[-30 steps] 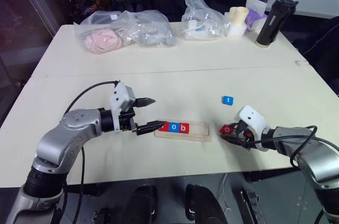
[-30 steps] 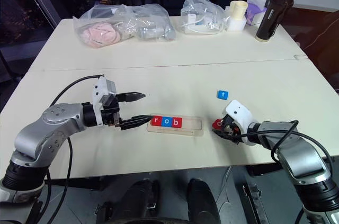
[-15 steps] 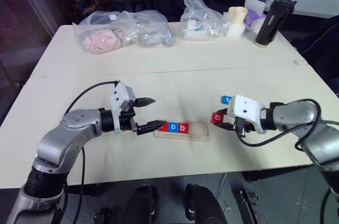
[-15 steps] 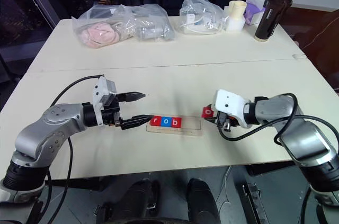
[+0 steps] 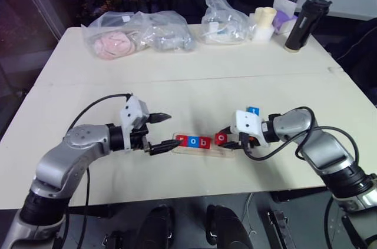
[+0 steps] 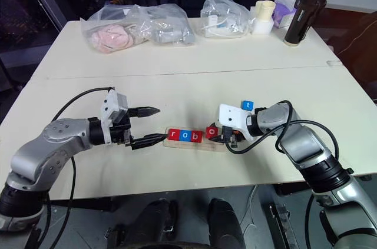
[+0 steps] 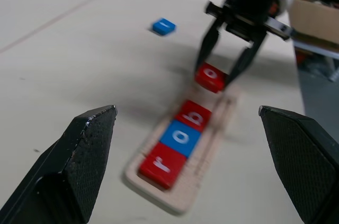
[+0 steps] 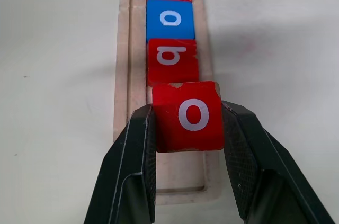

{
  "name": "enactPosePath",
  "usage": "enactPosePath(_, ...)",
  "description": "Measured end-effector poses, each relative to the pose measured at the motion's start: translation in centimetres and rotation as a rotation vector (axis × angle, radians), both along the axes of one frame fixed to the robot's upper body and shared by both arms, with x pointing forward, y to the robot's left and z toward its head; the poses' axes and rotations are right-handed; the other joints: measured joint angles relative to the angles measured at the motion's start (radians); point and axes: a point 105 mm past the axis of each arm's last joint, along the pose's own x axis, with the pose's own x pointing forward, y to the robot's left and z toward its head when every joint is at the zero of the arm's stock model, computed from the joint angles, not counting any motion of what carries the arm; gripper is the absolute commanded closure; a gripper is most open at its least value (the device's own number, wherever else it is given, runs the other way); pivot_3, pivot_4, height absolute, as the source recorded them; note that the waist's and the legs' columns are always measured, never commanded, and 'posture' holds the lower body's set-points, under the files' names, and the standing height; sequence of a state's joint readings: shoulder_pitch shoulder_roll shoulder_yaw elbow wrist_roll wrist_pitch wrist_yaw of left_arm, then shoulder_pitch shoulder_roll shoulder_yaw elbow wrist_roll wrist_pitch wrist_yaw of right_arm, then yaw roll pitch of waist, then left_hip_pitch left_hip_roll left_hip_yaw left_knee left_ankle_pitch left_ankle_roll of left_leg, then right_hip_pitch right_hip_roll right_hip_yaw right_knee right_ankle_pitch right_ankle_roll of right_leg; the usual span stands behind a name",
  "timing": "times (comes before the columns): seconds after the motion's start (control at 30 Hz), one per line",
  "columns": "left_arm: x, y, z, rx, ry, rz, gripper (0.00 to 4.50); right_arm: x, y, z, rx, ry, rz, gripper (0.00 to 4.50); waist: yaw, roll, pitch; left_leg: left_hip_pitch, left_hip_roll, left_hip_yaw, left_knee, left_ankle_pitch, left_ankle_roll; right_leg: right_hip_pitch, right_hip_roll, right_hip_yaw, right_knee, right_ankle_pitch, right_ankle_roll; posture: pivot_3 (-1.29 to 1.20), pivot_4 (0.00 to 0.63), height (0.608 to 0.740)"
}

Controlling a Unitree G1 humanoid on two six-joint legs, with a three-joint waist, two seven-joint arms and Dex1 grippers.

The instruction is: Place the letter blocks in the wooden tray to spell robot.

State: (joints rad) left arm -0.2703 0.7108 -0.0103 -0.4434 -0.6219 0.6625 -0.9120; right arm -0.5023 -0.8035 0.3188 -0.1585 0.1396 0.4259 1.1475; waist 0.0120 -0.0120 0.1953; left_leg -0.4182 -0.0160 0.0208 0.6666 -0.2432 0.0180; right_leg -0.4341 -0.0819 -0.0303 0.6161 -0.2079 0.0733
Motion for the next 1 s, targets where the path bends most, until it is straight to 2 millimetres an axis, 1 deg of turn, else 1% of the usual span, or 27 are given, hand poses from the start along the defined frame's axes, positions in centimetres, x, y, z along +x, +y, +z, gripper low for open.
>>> enactPosePath(0.17, -0.2, 0.9, 0.6, 0.030, -0.028, -0.017, 0.00, 0.1, 0.5, -0.2, -0.006, 0.005, 0.008, 3.34, 0.000, 0.000, 0.000, 0.001, 0.000, 0.000, 0.000, 0.000, 0.000, 0.000, 0.000, 0.000, 0.000, 0.000, 0.000, 0.00, 0.150, 0.740)
enactPosePath(0.27, -0.1, 1.1, 0.5, 0.032, -0.029, -0.021, 0.00, 0.1, 0.7, -0.4, -0.007, 0.009, 0.010, 3.34, 0.001, 0.000, 0.000, 0.000, 0.000, 0.000, 0.000, 0.000, 0.000, 0.000, 0.000, 0.000, 0.000, 0.000, 0.000, 0.00, 0.150, 0.740)
enactPosePath(0.4, 0.0, 1.2, 0.5, 0.028, -0.023, -0.026, 0.00, 0.1, 0.9, -0.5, -0.006, 0.010, 0.012, 3.34, 0.000, 0.000, 0.000, 0.000, 0.000, 0.000, 0.000, 0.000, 0.000, 0.000, 0.000, 0.000, 0.000, 0.000, 0.000, 0.00, 0.150, 0.740)
enactPosePath(0.57, -0.4, 1.1, 0.6, 0.025, -0.018, -0.066, 0.00, 0.1, 0.6, -1.2, -0.029, 0.017, -0.003, 3.34, 0.000, 0.000, 0.000, 0.000, 0.000, 0.000, 0.000, 0.000, 0.000, 0.000, 0.000, 0.000, 0.000, 0.000, 0.000, 0.00, 0.150, 0.740)
enactPosePath(0.77, -0.6, 0.9, 0.8, 0.010, -0.012, -0.094, 0.00, 0.1, 0.5, -1.4, -0.029, 0.022, -0.010, 3.34, 0.000, 0.000, 0.000, 0.000, 0.000, 0.000, 0.000, 0.000, 0.000, 0.000, 0.000, 0.000, 0.000, 0.000, 0.000, 0.00, 0.150, 0.740)
enactPosePath(0.97, -0.6, 0.9, 0.9, 0.009, -0.014, -0.093, 0.00, 0.2, 0.6, -1.5, -0.026, 0.022, -0.014, 0.20, 0.000, 0.000, 0.000, 0.000, 0.000, 0.000, 0.000, 0.000, 0.000, 0.000, 0.000, 0.000, 0.000, 0.000, 0.000, 0.00, 0.150, 0.740)
enactPosePath(1.0, -0.6, 0.9, 0.9, 0.009, -0.014, -0.094, 0.00, 0.2, 0.6, -1.6, -0.028, 0.020, -0.015, 0.09, 0.000, 0.000, 0.000, 0.000, 0.000, 0.000, 0.000, 0.000, 0.000, 0.000, 0.000, 0.000, 0.000, 0.000, 0.000, 0.00, 0.150, 0.740)
